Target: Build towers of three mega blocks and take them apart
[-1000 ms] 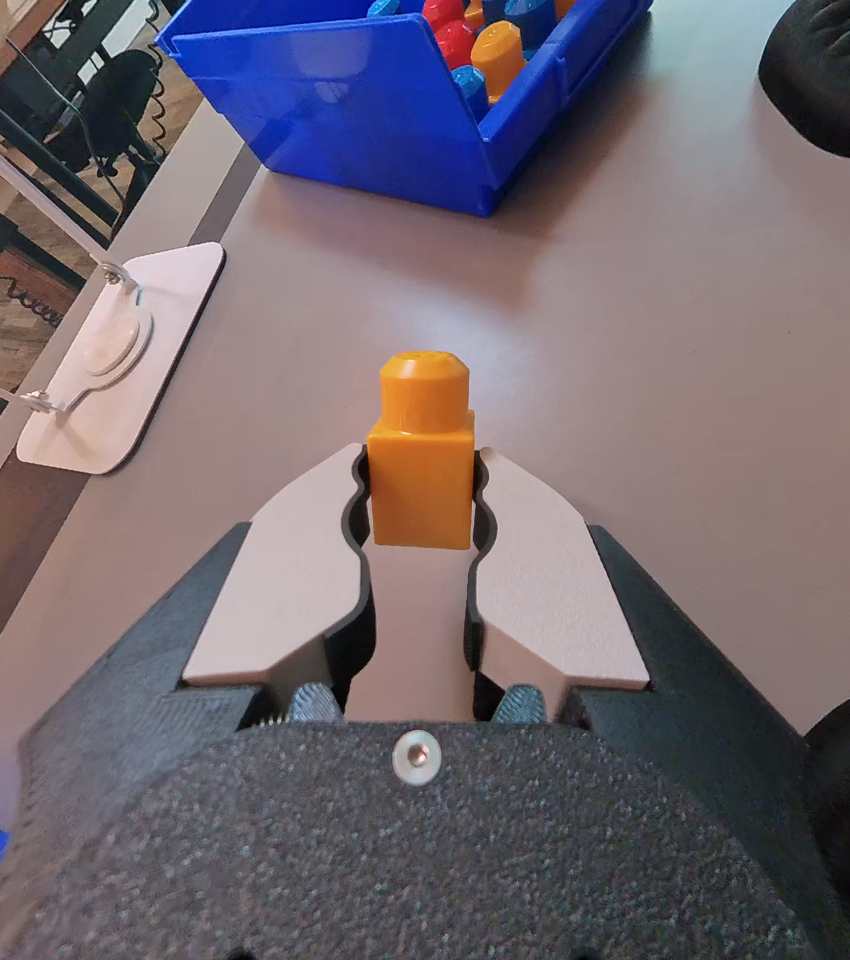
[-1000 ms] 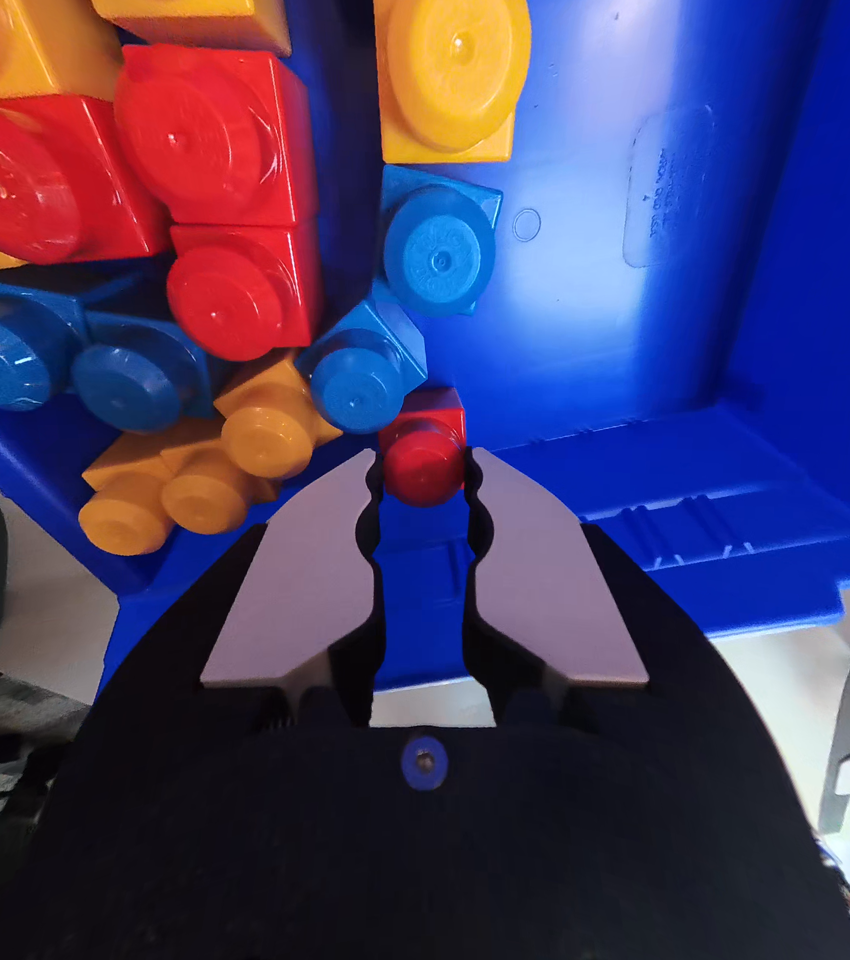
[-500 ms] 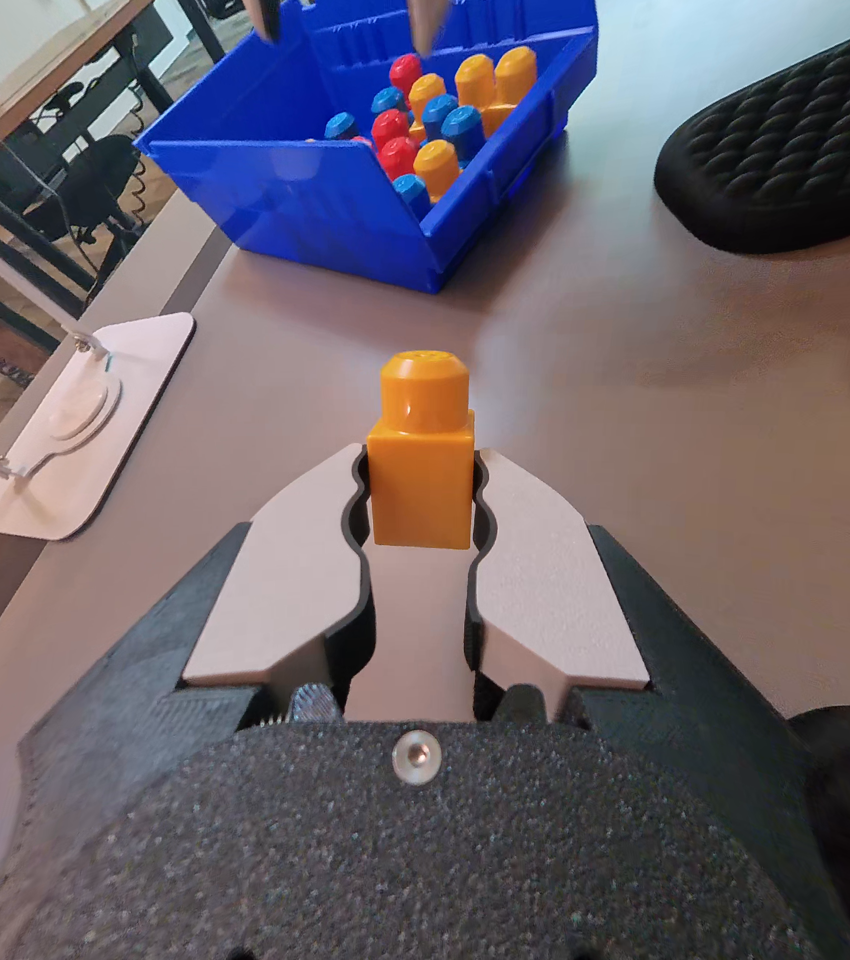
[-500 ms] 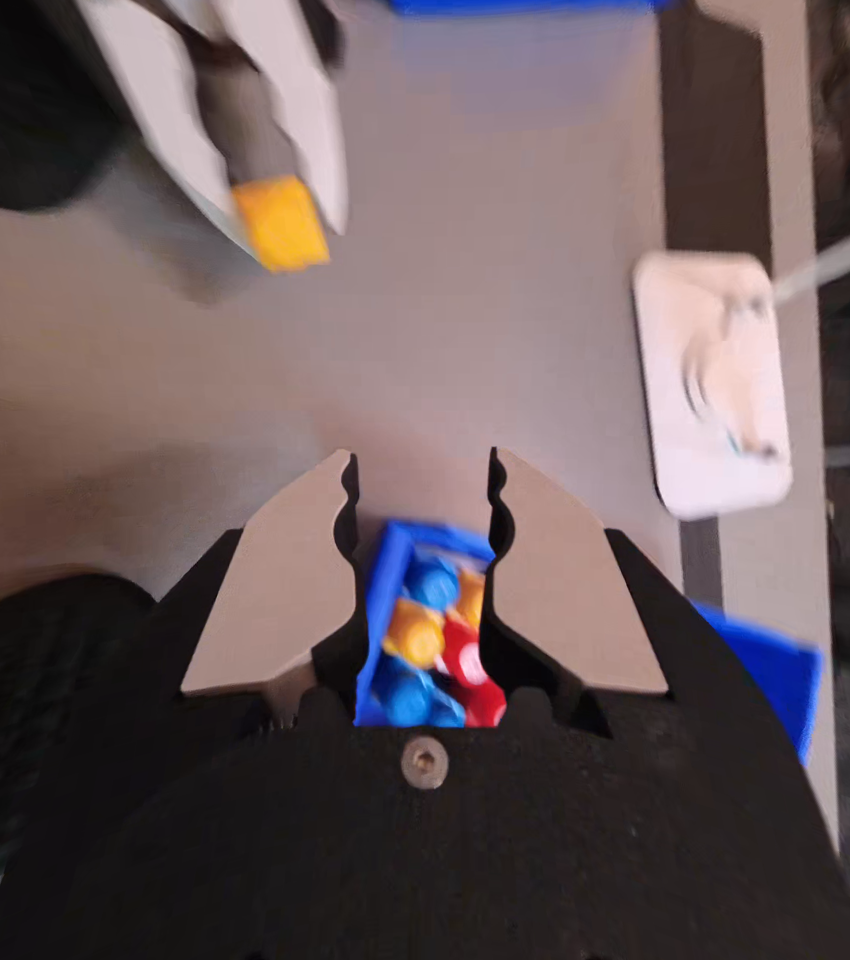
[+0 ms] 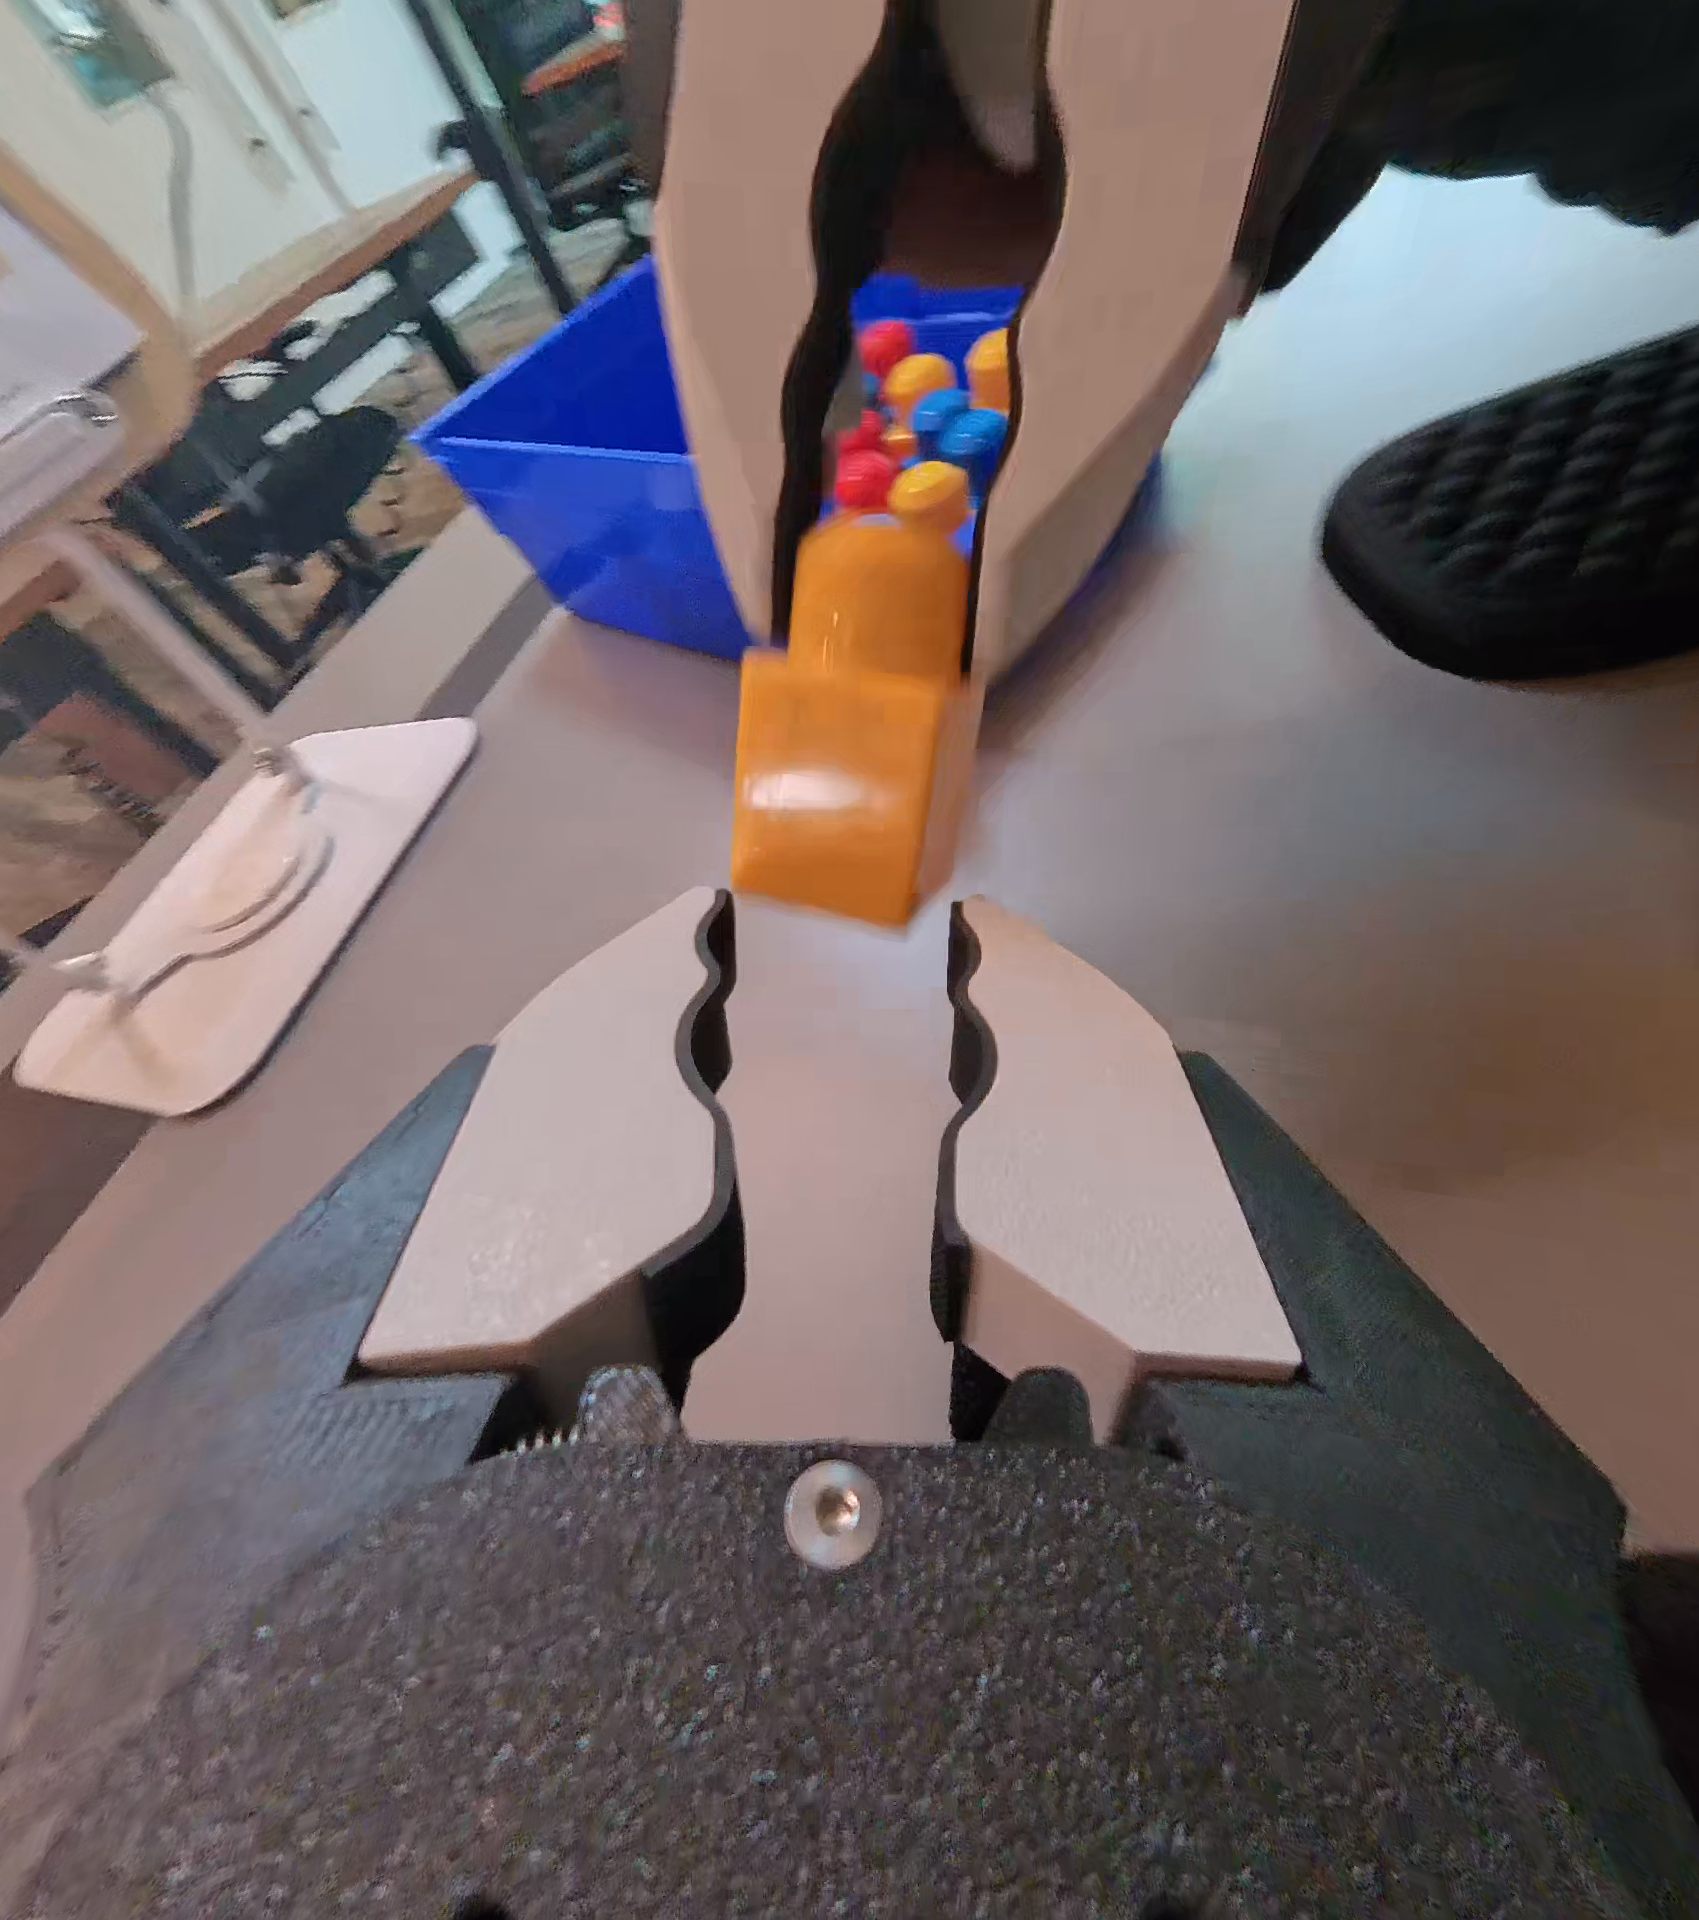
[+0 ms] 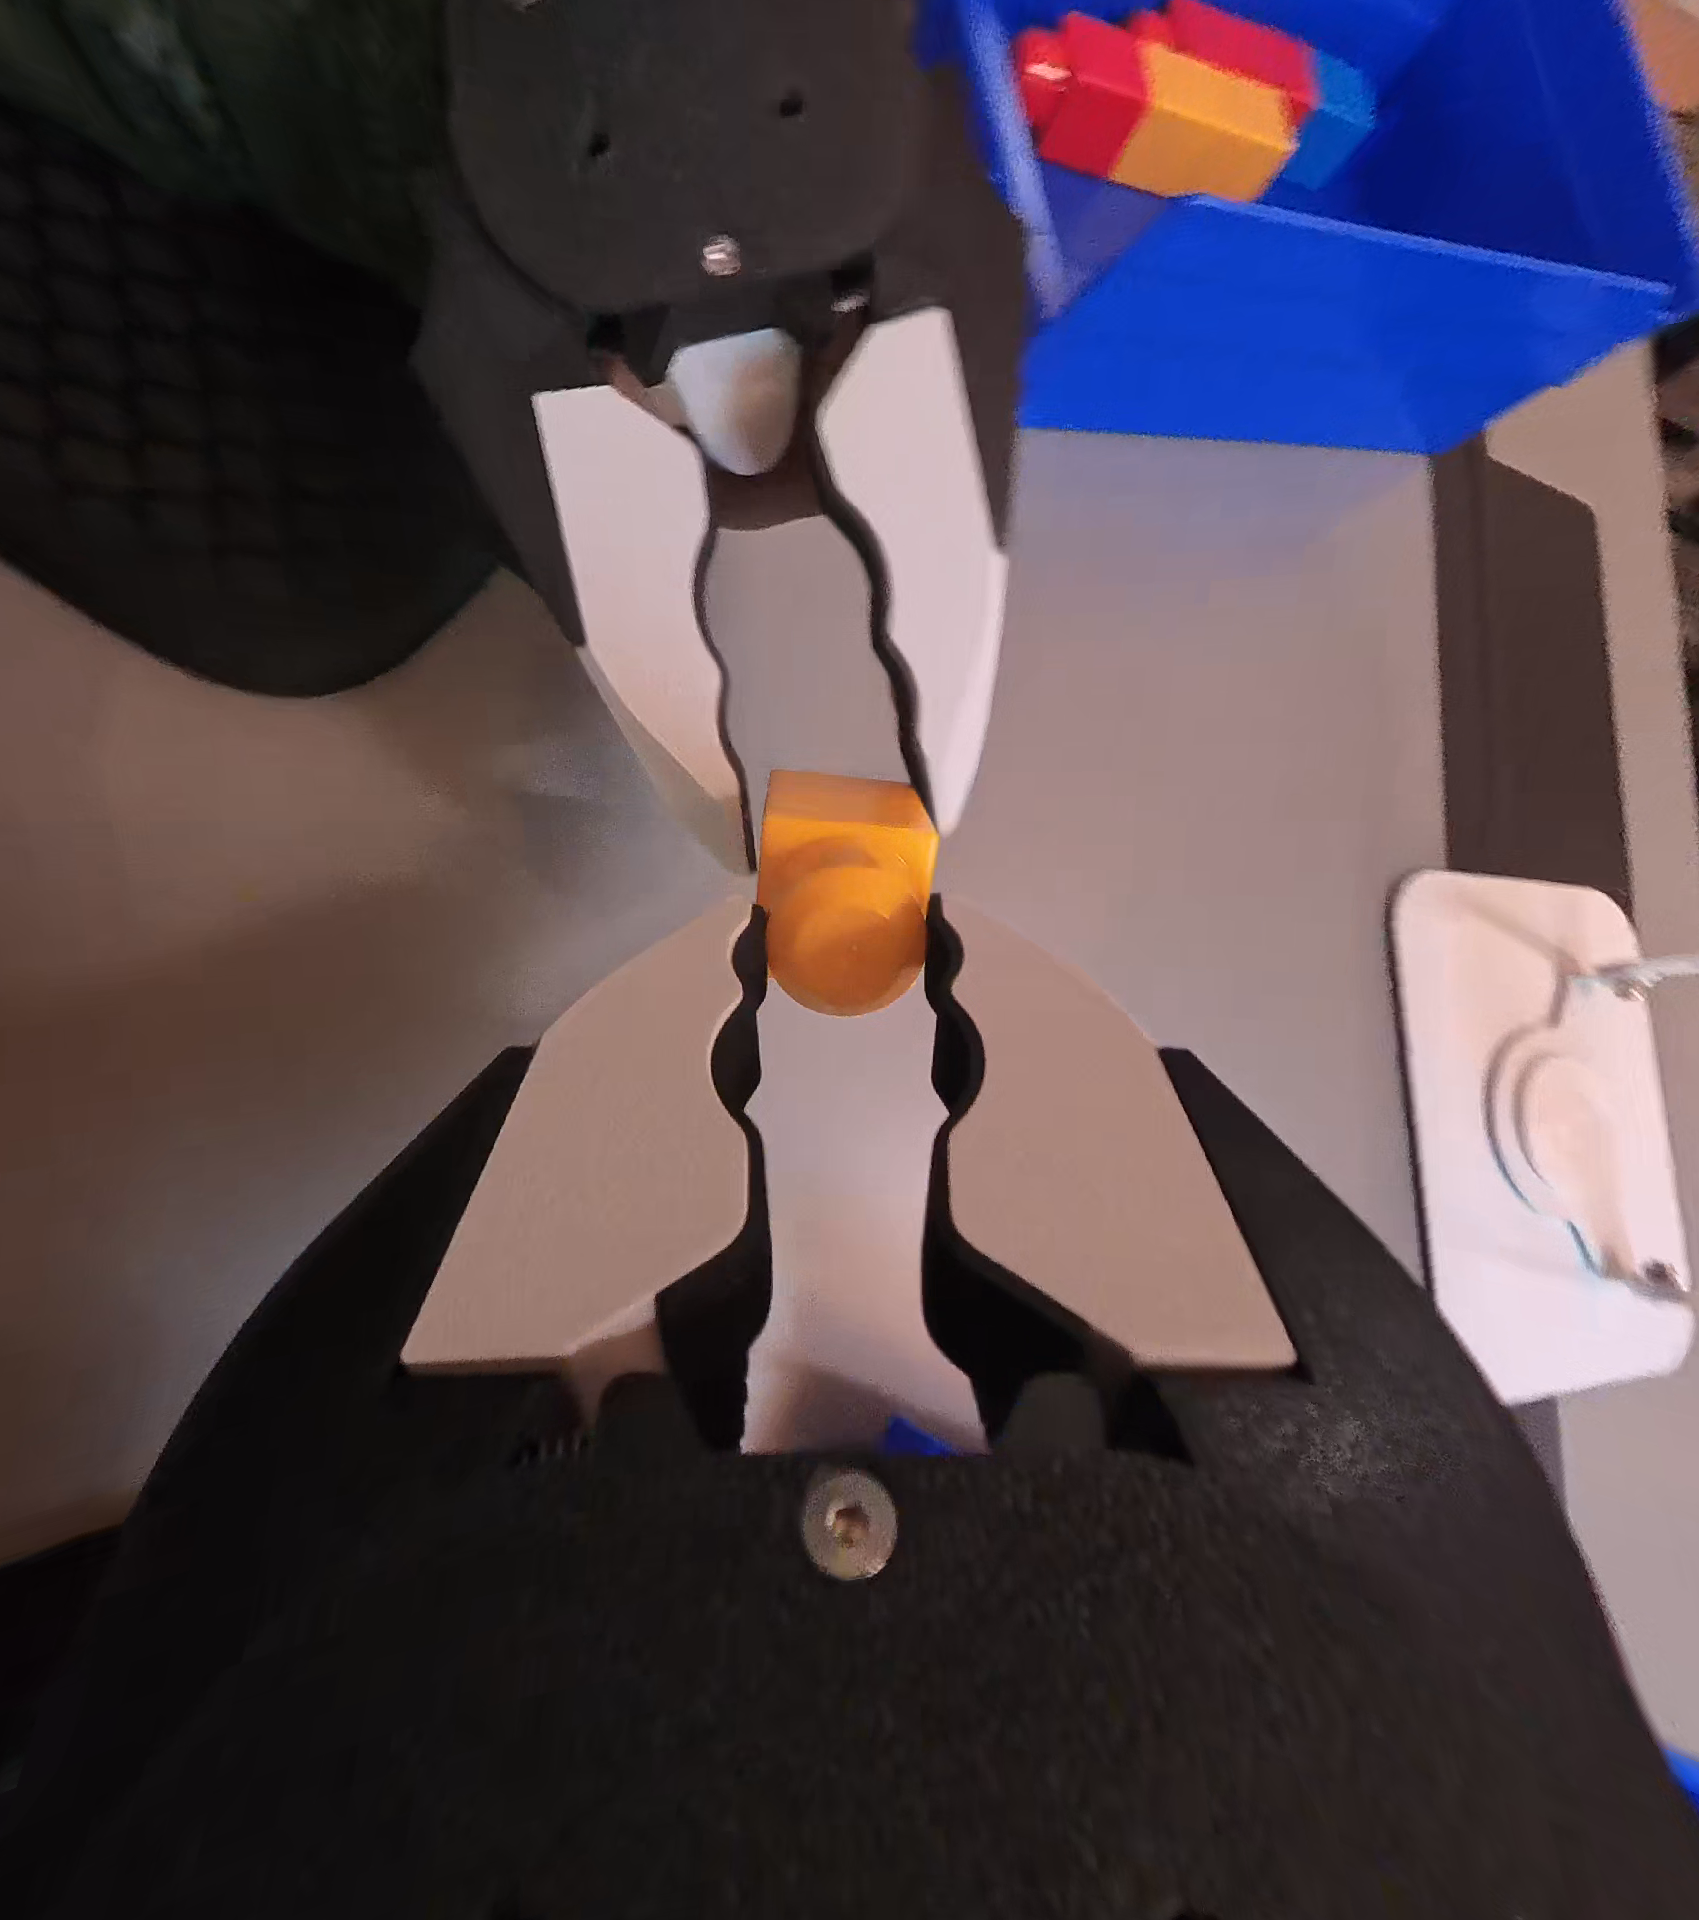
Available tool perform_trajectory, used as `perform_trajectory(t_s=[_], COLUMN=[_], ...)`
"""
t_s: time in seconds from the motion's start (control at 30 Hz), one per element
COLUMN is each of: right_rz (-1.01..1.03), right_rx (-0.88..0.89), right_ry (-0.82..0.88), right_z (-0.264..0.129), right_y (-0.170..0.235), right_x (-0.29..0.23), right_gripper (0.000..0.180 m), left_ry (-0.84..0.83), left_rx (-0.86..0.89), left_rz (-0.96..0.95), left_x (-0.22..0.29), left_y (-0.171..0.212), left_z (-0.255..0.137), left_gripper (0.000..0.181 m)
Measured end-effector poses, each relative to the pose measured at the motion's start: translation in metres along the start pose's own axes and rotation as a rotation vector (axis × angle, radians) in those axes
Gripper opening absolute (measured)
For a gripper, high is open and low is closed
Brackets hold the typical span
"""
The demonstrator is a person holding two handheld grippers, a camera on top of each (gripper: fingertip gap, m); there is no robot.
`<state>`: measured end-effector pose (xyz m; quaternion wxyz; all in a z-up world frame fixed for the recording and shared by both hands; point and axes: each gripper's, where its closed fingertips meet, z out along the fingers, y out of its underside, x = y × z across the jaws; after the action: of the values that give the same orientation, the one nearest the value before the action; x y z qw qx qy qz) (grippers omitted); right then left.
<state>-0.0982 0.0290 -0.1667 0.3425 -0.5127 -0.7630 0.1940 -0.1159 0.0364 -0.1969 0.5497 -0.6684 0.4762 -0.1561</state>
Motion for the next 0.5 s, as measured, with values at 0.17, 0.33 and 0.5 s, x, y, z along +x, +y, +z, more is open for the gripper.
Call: perform_trajectory(t_s=[0.17, 0.33, 0.5], right_rz=[0.203, 0.473, 0.75], right_rx=[-0.017, -0.303, -0.521], right_ry=[0.275, 0.636, 0.595], right_z=[-0.066, -0.146, -0.161], right_y=[0.026, 0.122, 0.223], right_x=[0.08, 0.171, 0.194], right_gripper=[0.029, 0.029, 0.029], left_ry=[-0.197, -0.32, -0.394], left_rx=[0.056, 0.14, 0.178], left_rz=[-0.09, -0.169, -0.216], left_x=[-0.039, -0.064, -0.08], left_y=[-0.002, -0.01, -0.011], left_z=[-0.011, -0.029, -0.04], left_gripper=[0.018, 0.0, 0.0])
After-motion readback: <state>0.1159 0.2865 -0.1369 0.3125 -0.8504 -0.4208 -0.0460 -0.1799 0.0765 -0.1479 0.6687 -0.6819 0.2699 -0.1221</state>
